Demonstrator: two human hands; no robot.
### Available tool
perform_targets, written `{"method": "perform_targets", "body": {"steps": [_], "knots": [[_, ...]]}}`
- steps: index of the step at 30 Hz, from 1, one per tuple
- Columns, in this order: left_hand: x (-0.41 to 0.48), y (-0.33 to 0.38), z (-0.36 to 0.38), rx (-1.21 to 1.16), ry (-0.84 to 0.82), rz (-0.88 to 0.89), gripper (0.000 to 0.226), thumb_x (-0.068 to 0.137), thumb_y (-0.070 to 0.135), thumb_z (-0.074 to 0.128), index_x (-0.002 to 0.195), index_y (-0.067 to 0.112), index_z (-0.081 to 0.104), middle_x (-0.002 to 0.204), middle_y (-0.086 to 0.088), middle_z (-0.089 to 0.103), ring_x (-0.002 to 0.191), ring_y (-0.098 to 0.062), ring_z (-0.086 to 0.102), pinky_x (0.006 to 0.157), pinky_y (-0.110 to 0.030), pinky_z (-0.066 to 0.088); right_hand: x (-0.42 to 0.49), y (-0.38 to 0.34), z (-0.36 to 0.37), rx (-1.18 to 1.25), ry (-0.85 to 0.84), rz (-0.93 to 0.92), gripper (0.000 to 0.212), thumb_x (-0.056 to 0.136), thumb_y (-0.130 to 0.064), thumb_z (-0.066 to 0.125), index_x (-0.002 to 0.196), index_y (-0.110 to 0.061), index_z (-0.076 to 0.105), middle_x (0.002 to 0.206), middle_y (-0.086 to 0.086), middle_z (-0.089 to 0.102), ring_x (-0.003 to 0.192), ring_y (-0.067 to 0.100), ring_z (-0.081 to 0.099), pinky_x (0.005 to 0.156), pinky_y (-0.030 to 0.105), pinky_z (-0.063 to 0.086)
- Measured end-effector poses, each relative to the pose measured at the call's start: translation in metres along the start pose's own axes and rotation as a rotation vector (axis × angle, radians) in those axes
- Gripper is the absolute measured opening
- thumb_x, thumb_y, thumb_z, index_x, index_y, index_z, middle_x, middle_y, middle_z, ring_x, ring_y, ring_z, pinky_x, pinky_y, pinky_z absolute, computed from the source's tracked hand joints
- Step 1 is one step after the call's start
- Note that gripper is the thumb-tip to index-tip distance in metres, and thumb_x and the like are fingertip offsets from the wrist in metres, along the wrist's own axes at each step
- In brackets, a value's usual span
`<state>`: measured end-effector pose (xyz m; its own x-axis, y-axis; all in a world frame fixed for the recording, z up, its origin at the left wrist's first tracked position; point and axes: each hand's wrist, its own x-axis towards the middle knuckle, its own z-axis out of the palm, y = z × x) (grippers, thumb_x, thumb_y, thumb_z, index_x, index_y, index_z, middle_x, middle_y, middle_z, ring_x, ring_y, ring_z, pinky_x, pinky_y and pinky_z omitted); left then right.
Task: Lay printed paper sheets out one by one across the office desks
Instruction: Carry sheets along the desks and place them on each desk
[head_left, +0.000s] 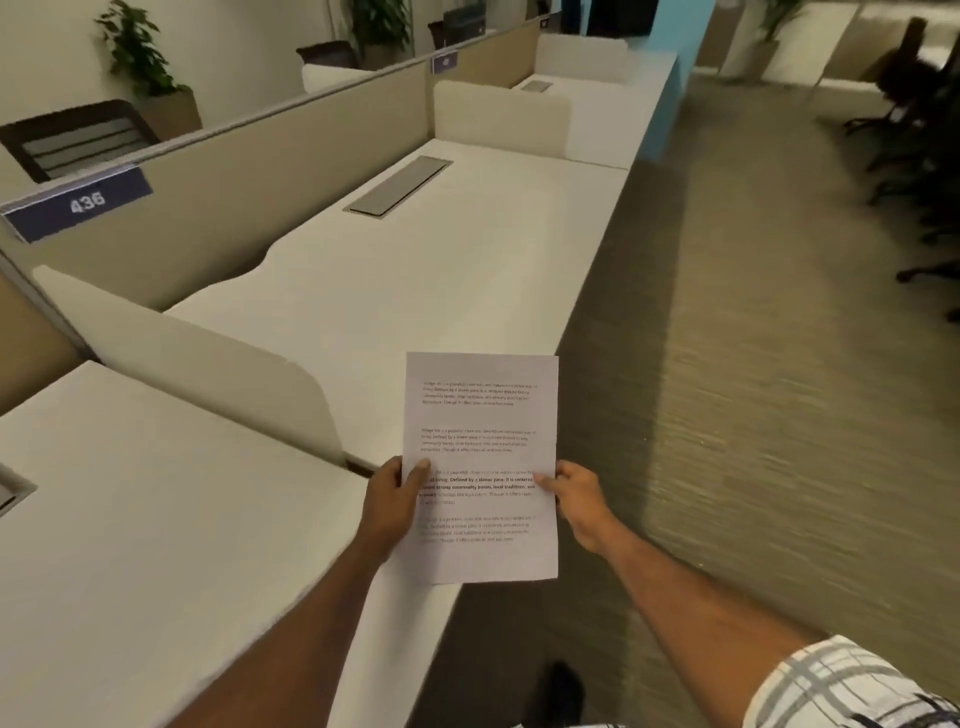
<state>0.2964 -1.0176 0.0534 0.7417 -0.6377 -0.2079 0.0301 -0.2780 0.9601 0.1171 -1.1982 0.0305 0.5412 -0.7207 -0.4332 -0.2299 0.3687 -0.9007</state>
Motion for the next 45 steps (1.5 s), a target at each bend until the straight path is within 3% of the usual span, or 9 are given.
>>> {"method": "perform_targets", "body": {"steps": [7, 11, 17, 21, 25, 34, 38, 42, 45], "knots": [[0.089, 0.052, 0.132, 0.101, -0.059, 0.028, 0.024, 0.098, 0.036, 0.054, 0.101, 0.014, 0.065, 0.095, 0.001, 0.072, 0.085, -0.018, 0.069, 0.071, -0.030, 0.056, 0.070, -0.053, -0.109, 0.078, 0.099, -0.047, 0.009, 0.090, -0.008, 0.066, 0.096, -0.003, 0.062, 0.104, 0.017, 0.073, 0.091, 0.031, 0.072, 0.064, 0.032, 0.057], [0.139, 0.079, 0.204, 0.131, -0.098, 0.037, 0.030, 0.098, 0.037, 0.054, 0.099, 0.009, 0.064, 0.094, -0.003, 0.072, 0.085, -0.023, 0.070, 0.072, -0.036, 0.058, 0.113, -0.088, -0.170, 0.129, 0.180, -0.074, 0.007, 0.088, -0.006, 0.068, 0.090, -0.004, 0.061, 0.103, 0.021, 0.072, 0.084, 0.030, 0.070, 0.068, 0.036, 0.058], [0.193, 0.115, 0.294, 0.142, -0.194, 0.047, 0.029, 0.099, 0.034, 0.053, 0.104, 0.008, 0.064, 0.096, 0.001, 0.071, 0.084, -0.015, 0.068, 0.064, -0.024, 0.051, 0.161, -0.118, -0.246, 0.155, 0.290, -0.070, 0.011, 0.089, -0.008, 0.068, 0.095, 0.000, 0.063, 0.098, 0.018, 0.074, 0.087, 0.033, 0.072, 0.081, 0.048, 0.059], [0.245, 0.134, 0.338, 0.167, -0.240, 0.044, 0.030, 0.097, 0.039, 0.054, 0.093, 0.009, 0.061, 0.091, 0.000, 0.071, 0.083, -0.017, 0.069, 0.067, -0.028, 0.052, 0.205, -0.134, -0.278, 0.173, 0.360, -0.070, 0.019, 0.089, -0.007, 0.068, 0.100, 0.007, 0.062, 0.093, 0.014, 0.074, 0.076, 0.023, 0.072, 0.067, 0.035, 0.061], [0.312, 0.155, 0.386, 0.178, -0.305, 0.080, 0.025, 0.098, 0.038, 0.054, 0.092, 0.015, 0.062, 0.094, 0.003, 0.072, 0.084, -0.015, 0.070, 0.065, -0.023, 0.051, 0.264, -0.155, -0.304, 0.210, 0.407, -0.070, 0.005, 0.090, -0.008, 0.068, 0.092, -0.004, 0.065, 0.093, 0.011, 0.074, 0.076, 0.019, 0.072, 0.063, 0.030, 0.058], [0.490, 0.238, 0.493, 0.174, -0.419, 0.113, 0.027, 0.099, 0.034, 0.053, 0.099, 0.009, 0.063, 0.094, 0.003, 0.070, 0.080, -0.011, 0.067, 0.056, -0.016, 0.044, 0.420, -0.260, -0.370, 0.252, 0.542, -0.101, 0.010, 0.088, -0.011, 0.070, 0.093, -0.005, 0.064, 0.096, 0.013, 0.074, 0.081, 0.024, 0.072, 0.069, 0.035, 0.058], [0.565, 0.280, 0.538, 0.155, -0.469, 0.106, 0.027, 0.098, 0.030, 0.055, 0.101, 0.006, 0.064, 0.096, 0.001, 0.072, 0.085, -0.017, 0.070, 0.058, -0.019, 0.046, 0.481, -0.313, -0.399, 0.267, 0.609, -0.128, 0.011, 0.087, -0.011, 0.071, 0.091, -0.003, 0.063, 0.097, 0.015, 0.073, 0.082, 0.027, 0.071, 0.074, 0.039, 0.059], [0.630, 0.310, 0.584, 0.135, -0.510, 0.106, 0.023, 0.098, 0.027, 0.056, 0.101, 0.006, 0.065, 0.097, 0.000, 0.072, 0.083, -0.013, 0.069, 0.060, -0.020, 0.048, 0.540, -0.350, -0.429, 0.302, 0.633, -0.154, 0.011, 0.088, -0.009, 0.070, 0.088, -0.004, 0.061, 0.093, 0.014, 0.073, 0.076, 0.024, 0.071, 0.066, 0.035, 0.060], [0.684, 0.327, 0.623, 0.121, -0.512, 0.102, 0.019, 0.098, 0.027, 0.056, 0.098, 0.009, 0.064, 0.097, 0.000, 0.071, 0.085, -0.016, 0.069, 0.063, -0.024, 0.050, 0.596, -0.374, -0.456, 0.315, 0.637, -0.168, 0.009, 0.088, -0.010, 0.071, 0.088, -0.006, 0.063, 0.094, 0.014, 0.074, 0.081, 0.026, 0.072, 0.073, 0.039, 0.060]]}}
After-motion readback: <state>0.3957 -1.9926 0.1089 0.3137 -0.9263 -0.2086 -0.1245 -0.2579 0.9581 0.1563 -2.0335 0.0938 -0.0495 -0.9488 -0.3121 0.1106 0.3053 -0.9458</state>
